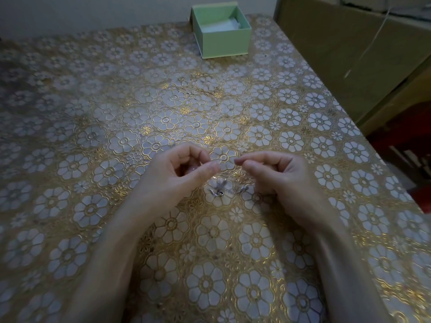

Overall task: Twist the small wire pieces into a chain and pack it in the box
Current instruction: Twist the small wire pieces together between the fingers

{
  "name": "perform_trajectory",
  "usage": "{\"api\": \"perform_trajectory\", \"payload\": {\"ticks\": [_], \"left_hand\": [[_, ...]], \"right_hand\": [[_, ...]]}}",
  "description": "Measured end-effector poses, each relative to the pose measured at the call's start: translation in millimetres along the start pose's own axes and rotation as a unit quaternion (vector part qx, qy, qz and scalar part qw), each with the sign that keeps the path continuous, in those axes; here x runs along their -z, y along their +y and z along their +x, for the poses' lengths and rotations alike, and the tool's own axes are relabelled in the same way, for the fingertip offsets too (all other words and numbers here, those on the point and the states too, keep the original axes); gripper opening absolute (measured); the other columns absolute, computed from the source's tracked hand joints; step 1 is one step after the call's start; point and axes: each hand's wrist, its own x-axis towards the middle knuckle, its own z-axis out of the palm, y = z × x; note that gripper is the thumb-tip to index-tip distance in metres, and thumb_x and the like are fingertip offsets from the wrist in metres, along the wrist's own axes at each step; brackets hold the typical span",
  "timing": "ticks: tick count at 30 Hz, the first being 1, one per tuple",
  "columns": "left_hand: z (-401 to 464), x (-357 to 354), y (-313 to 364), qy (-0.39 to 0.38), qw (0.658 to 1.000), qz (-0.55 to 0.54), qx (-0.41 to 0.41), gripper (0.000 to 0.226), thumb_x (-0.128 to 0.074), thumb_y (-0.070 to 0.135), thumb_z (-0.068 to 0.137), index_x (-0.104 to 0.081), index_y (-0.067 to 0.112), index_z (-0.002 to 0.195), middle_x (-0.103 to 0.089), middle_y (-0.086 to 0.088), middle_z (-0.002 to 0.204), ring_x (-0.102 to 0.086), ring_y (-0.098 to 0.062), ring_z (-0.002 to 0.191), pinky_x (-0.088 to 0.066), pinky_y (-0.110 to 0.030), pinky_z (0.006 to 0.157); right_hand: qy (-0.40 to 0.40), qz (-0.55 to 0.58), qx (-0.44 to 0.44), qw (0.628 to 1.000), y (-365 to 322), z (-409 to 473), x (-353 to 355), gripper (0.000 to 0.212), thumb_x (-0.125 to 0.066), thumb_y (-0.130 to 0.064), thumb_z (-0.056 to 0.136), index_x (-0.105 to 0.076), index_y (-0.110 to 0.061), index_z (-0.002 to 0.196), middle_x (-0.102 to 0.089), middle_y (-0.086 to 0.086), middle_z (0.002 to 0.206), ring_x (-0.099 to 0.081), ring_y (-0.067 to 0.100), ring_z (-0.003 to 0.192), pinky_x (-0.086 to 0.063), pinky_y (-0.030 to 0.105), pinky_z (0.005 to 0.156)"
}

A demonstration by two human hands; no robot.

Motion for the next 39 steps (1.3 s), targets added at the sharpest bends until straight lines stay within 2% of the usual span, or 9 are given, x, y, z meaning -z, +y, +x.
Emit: {"api": "perform_trajectory", "payload": {"ticks": [3,6,8,11,16,22,28,34,39], "left_hand": [[1.0,0.0,-1.3,0.002,0.999,0.033,-0.004,0.005,-0.065,0.025,0.084,-0.068,0.022,0.083,-0.053,-0.028,0.072,-0.041,-0.019,0.059,-0.032,-0.024,0.052],[-0.7,-5.2,-2.7,-0.012,0.999,0.039,-0.016,0.012,-0.059,0.021,0.090,-0.071,0.025,0.090,-0.043,0.000,0.046,-0.036,-0.012,0.045,-0.028,-0.024,0.047],[-1.3,-9.6,-1.4,-0.022,0.999,0.045,-0.018,0.013,-0.064,0.034,0.085,-0.072,0.026,0.091,-0.038,0.007,0.041,-0.033,-0.008,0.039,-0.027,-0.020,0.044],[-2.4,-16.7,0.6,-0.036,0.996,0.072,-0.025,0.029,-0.067,0.047,0.070,-0.071,0.029,0.092,-0.028,0.009,0.041,-0.025,-0.008,0.040,-0.023,-0.016,0.044],[-2.6,-26.0,0.7,-0.031,0.992,0.104,-0.068,0.019,-0.064,0.039,0.073,-0.071,0.024,0.083,-0.023,0.009,0.040,-0.019,-0.007,0.040,-0.018,-0.012,0.044],[-3.0,-29.8,0.6,-0.027,0.993,0.104,-0.056,0.005,-0.068,0.025,0.082,-0.069,0.025,0.086,-0.024,0.008,0.038,-0.020,-0.007,0.038,-0.019,-0.015,0.042],[-2.8,-29.7,-1.5,-0.036,0.991,0.115,-0.058,0.007,-0.066,0.019,0.085,-0.067,0.020,0.078,-0.025,0.009,0.038,-0.020,-0.006,0.039,-0.018,-0.015,0.042],[-1.0,-26.8,-4.4,-0.014,0.995,0.085,-0.046,0.008,-0.064,0.019,0.084,-0.061,0.019,0.076,-0.031,0.008,0.042,-0.023,-0.007,0.040,-0.021,-0.013,0.042],[-0.4,-19.7,-2.9,0.020,0.994,0.077,-0.077,0.005,-0.058,0.020,0.080,-0.060,0.022,0.076,-0.028,0.009,0.040,-0.022,-0.007,0.039,-0.022,-0.012,0.043]], "right_hand": [[0.040,0.084,0.014,0.996,2.7,1.2,2.5,0.016,-0.061,-0.016,0.077,-0.076,-0.017,0.082,-0.020,0.007,0.053,-0.022,0.008,0.046,-0.026,0.017,0.050],[0.032,0.158,0.026,0.987,1.9,2.3,2.9,0.013,-0.063,-0.012,0.079,-0.076,-0.016,0.081,-0.029,-0.010,0.043,-0.025,0.004,0.041,-0.024,0.020,0.048],[0.023,0.198,0.032,0.979,0.6,2.8,2.0,0.008,-0.070,-0.016,0.076,-0.075,-0.013,0.081,-0.031,-0.012,0.041,-0.024,0.003,0.040,-0.026,0.019,0.047],[0.016,0.254,0.037,0.966,-1.3,2.2,2.3,0.019,-0.062,-0.022,0.071,-0.075,-0.012,0.080,-0.031,-0.014,0.039,-0.024,0.002,0.038,-0.030,0.017,0.046],[0.008,0.284,0.042,0.958,-3.5,2.0,1.2,0.020,-0.056,-0.019,0.074,-0.075,-0.016,0.078,-0.029,-0.015,0.037,-0.022,0.002,0.037,-0.025,0.018,0.045],[-0.018,0.282,0.044,0.958,-1.6,2.4,-1.1,0.019,-0.058,-0.020,0.075,-0.074,-0.013,0.083,-0.027,-0.015,0.040,-0.022,0.002,0.038,-0.028,0.017,0.045],[-0.020,0.291,0.043,0.956,0.1,2.5,-0.4,0.020,-0.054,-0.018,0.079,-0.074,-0.016,0.084,-0.016,-0.009,0.044,-0.022,0.002,0.038,-0.022,0.021,0.047],[0.028,0.172,0.027,0.984,4.8,3.0,0.8,0.020,-0.050,-0.015,0.087,-0.070,-0.012,0.091,-0.035,-0.008,0.045,-0.030,0.007,0.042,-0.029,0.019,0.045],[-0.001,0.061,0.012,0.998,3.1,0.8,-3.9,0.014,-0.055,-0.016,0.088,-0.067,-0.013,0.094,-0.057,-0.001,0.056,-0.048,0.012,0.043,-0.035,0.016,0.039]]}}
